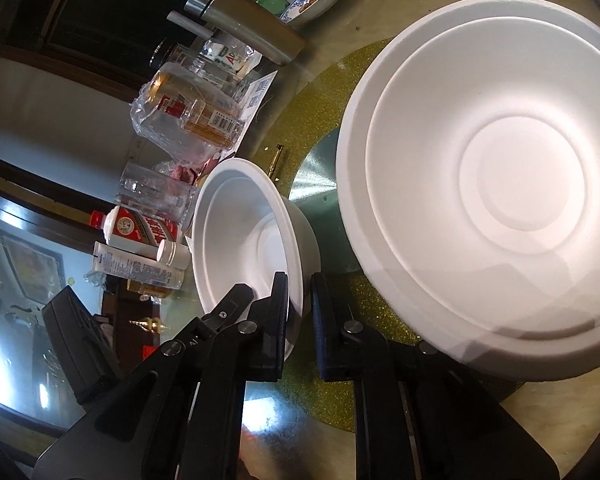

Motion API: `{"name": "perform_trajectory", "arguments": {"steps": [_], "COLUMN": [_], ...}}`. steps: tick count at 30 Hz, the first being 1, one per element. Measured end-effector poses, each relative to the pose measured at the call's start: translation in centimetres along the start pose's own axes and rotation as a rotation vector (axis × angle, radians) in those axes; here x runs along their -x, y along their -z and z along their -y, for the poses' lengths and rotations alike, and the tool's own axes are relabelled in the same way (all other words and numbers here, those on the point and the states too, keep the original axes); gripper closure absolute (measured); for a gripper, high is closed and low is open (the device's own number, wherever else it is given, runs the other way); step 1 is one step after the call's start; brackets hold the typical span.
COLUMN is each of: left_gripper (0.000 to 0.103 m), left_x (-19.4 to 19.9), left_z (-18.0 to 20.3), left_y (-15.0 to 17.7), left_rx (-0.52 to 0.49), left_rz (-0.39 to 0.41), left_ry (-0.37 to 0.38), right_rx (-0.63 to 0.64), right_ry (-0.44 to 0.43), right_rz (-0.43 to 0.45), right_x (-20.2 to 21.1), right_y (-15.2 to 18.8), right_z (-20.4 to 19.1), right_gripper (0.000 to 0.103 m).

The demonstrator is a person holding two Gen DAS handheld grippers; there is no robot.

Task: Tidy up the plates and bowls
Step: 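Grasp the rim of the smaller white foam bowl with the right tool, then lift the white foam bowl with the right tool and carry it to the red plates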

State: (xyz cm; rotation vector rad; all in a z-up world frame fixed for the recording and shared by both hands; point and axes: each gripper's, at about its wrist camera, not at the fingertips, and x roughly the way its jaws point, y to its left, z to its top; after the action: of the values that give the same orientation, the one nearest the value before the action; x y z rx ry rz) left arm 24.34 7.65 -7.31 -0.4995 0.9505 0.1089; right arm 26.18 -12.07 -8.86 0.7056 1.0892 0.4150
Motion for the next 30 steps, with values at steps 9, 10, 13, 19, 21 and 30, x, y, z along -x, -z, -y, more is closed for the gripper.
{"name": "perform_trajectory", "arguments": {"steps": [9,10,13,19,21,30], "left_gripper": [0.092,0.092,0.093,0.093,0.093,0.093], "left_x": [0.4,0.5,0.9,2.3,2.8,5.0], "left_z": [-0.1,-0.1,0.1,1.1,1.4,1.4], "left_y": [0.2,0.2,0.1,0.3,0.3,0.7], "left_rx": [0.006,0.005,-0.001,-0.035,-0.044,-0.059], "left_rz": [-0.007,-0.004,0.012,0.056,0.068,0.105], "left_ry": [0.027,0.028,0.024,0.006,-0.002,-0.033], "right_rx": [-0.004,-0.004,0.003,0.018,0.019,0.040], "right_ry": [-0.001,-0.002,-0.007,-0.010,-0.014,-0.049], "right_rz": [-0.008,-0.008,-0.002,0.013,0.017,0.009], "right_x": [0.1,0.1,0.3,0.8,1.0,1.5], "right_y": [0.0,0.0,0.1,0.0,-0.1,0.3], "right_z": [-0.1,-0.1,-0.3,-0.7,-0.7,-1.4], "right_gripper": [0.092,0.092,0.092,0.092,0.092,0.092]}}
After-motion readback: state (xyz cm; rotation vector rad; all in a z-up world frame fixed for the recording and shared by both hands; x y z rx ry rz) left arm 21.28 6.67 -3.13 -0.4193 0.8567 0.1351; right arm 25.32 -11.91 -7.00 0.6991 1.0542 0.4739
